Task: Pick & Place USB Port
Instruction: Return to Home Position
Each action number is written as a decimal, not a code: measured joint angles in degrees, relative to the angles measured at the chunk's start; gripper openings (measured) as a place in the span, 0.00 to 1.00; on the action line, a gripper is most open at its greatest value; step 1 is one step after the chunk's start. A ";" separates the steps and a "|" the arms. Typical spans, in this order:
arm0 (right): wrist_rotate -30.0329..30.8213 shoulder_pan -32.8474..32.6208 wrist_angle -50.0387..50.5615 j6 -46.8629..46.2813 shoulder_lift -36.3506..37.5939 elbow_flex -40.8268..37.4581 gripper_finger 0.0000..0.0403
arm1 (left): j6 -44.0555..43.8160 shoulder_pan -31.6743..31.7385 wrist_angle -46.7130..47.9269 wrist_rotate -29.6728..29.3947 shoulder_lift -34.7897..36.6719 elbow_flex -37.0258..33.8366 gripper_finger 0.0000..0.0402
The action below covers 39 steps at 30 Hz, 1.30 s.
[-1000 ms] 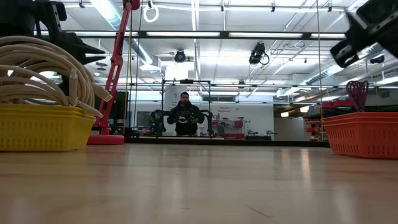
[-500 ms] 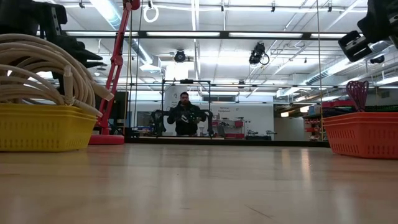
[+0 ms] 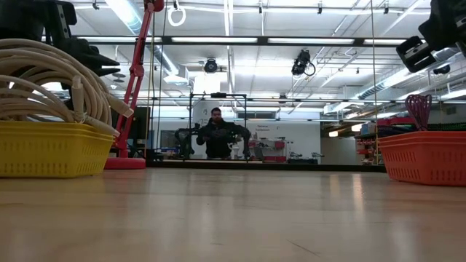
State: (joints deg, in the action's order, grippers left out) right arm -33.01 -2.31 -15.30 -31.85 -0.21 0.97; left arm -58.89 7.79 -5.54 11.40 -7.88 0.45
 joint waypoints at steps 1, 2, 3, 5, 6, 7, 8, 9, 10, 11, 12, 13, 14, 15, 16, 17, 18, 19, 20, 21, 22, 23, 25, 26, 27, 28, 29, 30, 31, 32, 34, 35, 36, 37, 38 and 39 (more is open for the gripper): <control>0.00 0.00 0.01 0.01 0.00 0.00 0.47 | 0.00 0.00 -0.06 -0.02 0.00 0.00 0.09; 0.00 0.00 0.01 0.01 0.00 -0.02 0.47 | 0.00 0.00 -0.08 -0.02 0.00 0.00 0.09; 0.00 0.00 -0.01 0.00 0.00 -0.02 0.47 | 0.00 0.00 -0.09 -0.04 0.00 0.00 0.09; 0.00 0.00 0.01 0.01 -0.02 -0.02 0.47 | 0.01 0.00 -0.19 -0.04 0.00 0.00 0.09; 0.00 0.00 0.01 0.01 -0.02 -0.02 0.47 | 0.01 0.00 -0.26 -0.07 0.00 0.00 0.09; 0.00 0.00 0.01 0.01 -0.02 -0.02 0.47 | 0.01 0.00 -0.35 -0.10 0.00 0.00 0.09; 0.00 0.00 0.01 0.01 -0.02 -0.02 0.47 | 0.01 0.00 -0.39 -0.13 0.00 0.00 0.09; 0.00 0.00 0.01 0.01 -0.02 -0.02 0.47 | 0.02 0.00 -0.39 -0.14 0.00 0.00 0.09; 0.00 0.00 0.01 0.01 -0.02 -0.02 0.47 | 0.02 0.00 -0.40 -0.15 0.00 0.00 0.09; 0.00 0.00 0.01 0.01 -0.02 -0.02 0.47 | 0.02 0.00 -0.42 -0.16 0.00 0.00 0.09; 0.00 0.00 0.01 0.01 -0.02 -0.02 0.47 | 0.02 0.00 -0.44 -0.16 0.00 0.00 0.09; 0.00 0.00 0.01 0.01 -0.02 -0.02 0.47 | 0.02 0.00 -0.46 -0.17 0.00 0.00 0.09; 0.00 0.00 0.01 0.01 -0.02 -0.02 0.47 | 0.02 0.00 -0.46 -0.17 0.00 0.00 0.09; 0.00 0.00 0.01 0.01 -0.02 -0.04 0.47 | 0.02 0.00 -0.46 -0.17 0.00 0.00 0.09; 0.00 0.00 0.01 0.01 -0.02 -0.04 0.47 | 0.02 0.00 -0.47 -0.17 0.00 0.00 0.09; 0.00 0.00 0.01 0.01 -0.02 -0.04 0.47 | 0.02 0.01 -0.48 -0.17 0.00 0.00 0.09; 0.00 0.00 0.01 0.01 -0.02 -0.04 0.47 | 0.02 0.00 -0.48 -0.17 0.00 0.00 0.09; 0.00 0.00 0.01 0.02 -0.02 -0.04 0.47 | 0.02 0.01 -0.48 -0.17 0.00 0.00 0.09; 0.00 0.00 0.01 0.01 -0.02 -0.04 0.47 | 0.02 0.01 -0.49 -0.17 0.00 0.00 0.09; 0.00 0.00 0.01 0.03 -0.02 -0.04 0.47 | 0.04 0.02 -0.50 -0.17 0.00 0.00 0.09; 0.00 0.00 0.01 0.03 -0.02 -0.04 0.47 | 0.04 0.01 -0.50 -0.17 0.00 0.00 0.09; 0.00 0.00 0.01 0.02 -0.02 -0.04 0.47 | 0.04 0.00 -0.50 -0.19 0.00 0.00 0.09; 0.00 0.00 0.01 0.02 -0.02 -0.04 0.47 | 0.04 0.00 -0.50 -0.20 0.00 0.00 0.09; 0.00 0.00 0.01 0.02 -0.02 -0.04 0.47 | 0.04 0.00 -0.51 -0.20 0.00 0.00 0.09; 0.00 0.00 0.01 0.03 -0.02 -0.04 0.47 | 0.06 0.01 -0.52 -0.20 0.00 0.00 0.09; 0.00 0.00 0.01 0.04 -0.02 -0.04 0.47 | 0.05 0.01 -0.52 -0.20 0.00 0.00 0.09; 0.00 0.00 0.01 0.02 -0.02 -0.04 0.47 | 0.07 0.00 -0.52 -0.20 0.00 0.00 0.09; 0.00 0.00 0.01 0.04 -0.02 -0.04 0.47 | 0.11 0.00 -0.52 -0.20 0.00 0.00 0.09; 0.00 0.00 0.01 0.04 -0.02 -0.04 0.47 | 0.11 0.00 -0.52 -0.20 0.00 0.00 0.09; 0.00 0.00 0.01 0.03 -0.02 -0.04 0.47 | 0.11 0.00 -0.52 -0.20 0.00 0.00 0.09; 0.00 0.00 0.02 0.03 -0.03 -0.04 0.47 | 0.11 0.00 -0.52 -0.20 0.00 0.00 0.09; 0.00 0.00 0.03 0.04 -0.04 -0.04 0.47 | 0.11 0.01 -0.52 -0.20 0.00 0.00 0.09; 0.00 0.00 0.02 0.04 -0.04 -0.04 0.47 | 0.09 0.00 -0.52 -0.20 0.00 0.00 0.09; 0.00 0.01 0.01 0.03 -0.03 -0.04 0.47 | 0.10 0.00 -0.53 -0.20 0.00 0.00 0.09; 0.00 0.00 0.01 0.02 -0.03 -0.04 0.47 | 0.10 0.00 -0.54 -0.20 0.00 0.00 0.09; 0.00 0.00 0.01 0.04 -0.04 -0.04 0.47 | 0.09 0.01 -0.54 -0.20 0.00 0.00 0.09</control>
State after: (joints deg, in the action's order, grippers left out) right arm -33.01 -2.31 -15.29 -31.81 -0.25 0.93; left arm -58.80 7.80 -6.09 11.20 -7.88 0.45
